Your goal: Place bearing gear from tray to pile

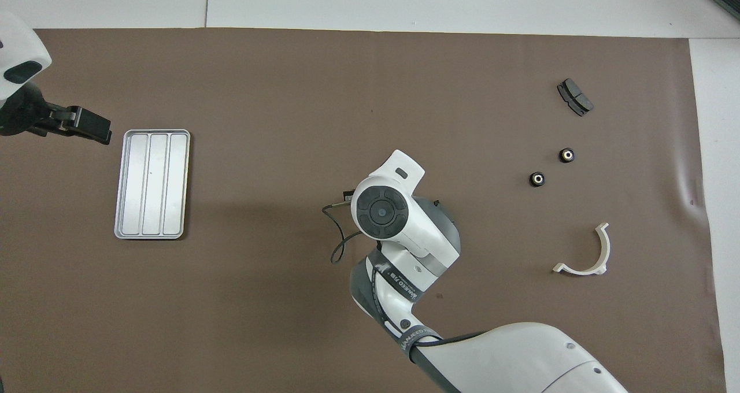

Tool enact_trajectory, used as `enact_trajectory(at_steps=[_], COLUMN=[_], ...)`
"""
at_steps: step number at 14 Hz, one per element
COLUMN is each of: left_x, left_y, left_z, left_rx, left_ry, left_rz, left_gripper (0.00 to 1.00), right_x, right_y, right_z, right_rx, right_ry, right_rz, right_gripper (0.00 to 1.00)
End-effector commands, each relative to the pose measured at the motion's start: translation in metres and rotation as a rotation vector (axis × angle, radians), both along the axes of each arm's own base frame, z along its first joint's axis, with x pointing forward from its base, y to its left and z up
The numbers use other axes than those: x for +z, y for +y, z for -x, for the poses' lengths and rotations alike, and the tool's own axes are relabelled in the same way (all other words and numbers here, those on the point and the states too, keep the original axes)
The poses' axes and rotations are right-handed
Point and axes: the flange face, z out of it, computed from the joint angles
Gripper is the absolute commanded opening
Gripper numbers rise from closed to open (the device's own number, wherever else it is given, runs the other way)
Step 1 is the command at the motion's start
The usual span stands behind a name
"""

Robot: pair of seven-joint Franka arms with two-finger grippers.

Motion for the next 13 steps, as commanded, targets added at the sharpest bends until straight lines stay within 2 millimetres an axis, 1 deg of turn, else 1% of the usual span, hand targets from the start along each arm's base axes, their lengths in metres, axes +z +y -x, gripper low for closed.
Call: enact_trajectory(at_steps=[1, 2, 3, 7, 8, 9, 11, 12, 13], left_x=[0.001, 0.001, 0.0, 0.0, 0.0, 0.001, 0.001, 0.001, 0.001], left_y=[0.001, 0.001, 0.001, 0.001, 0.001, 0.001, 0.0, 0.001, 0.0], left_z=[0.008, 0.007, 0.007, 0.007, 0.006, 0.006, 0.006, 0.006, 0.006], left_rx=[0.005, 0.005, 0.003, 0.004, 0.004, 0.003, 0.0, 0.0, -0.002], left_ry=[-0.018, -0.021, -0.021, -0.027, -0.028, -0.03, -0.031, -0.031, -0.031], left_rz=[0.009, 0.009, 0.01, 0.01, 0.01, 0.01, 0.01, 0.01, 0.01], left_gripper=[1.0, 1.0, 1.0, 1.0, 1.0, 1.0, 1.0, 1.0, 1.0], right_x=[-0.005, -0.006, -0.005, -0.002, 0.005, 0.016, 0.043, 0.057, 0.064], right_y=[-0.002, -0.002, -0.002, -0.004, -0.01, -0.016, -0.059, -0.083, -0.113], right_z=[0.002, 0.003, 0.002, 0.0, -0.003, -0.006, -0.026, -0.037, -0.05], right_rx=[-0.019, -0.018, -0.019, -0.021, -0.024, -0.037, -0.075, -0.085, -0.09], right_ry=[0.007, 0.01, 0.007, 0.017, 0.021, 0.021, 0.024, 0.023, 0.022], right_rz=[0.009, 0.01, 0.011, 0.023, 0.031, 0.033, 0.047, 0.054, 0.06], right_gripper=[0.11, 0.04, 0.0, 0.0, 0.0, 0.0, 0.0, 0.0, 0.0])
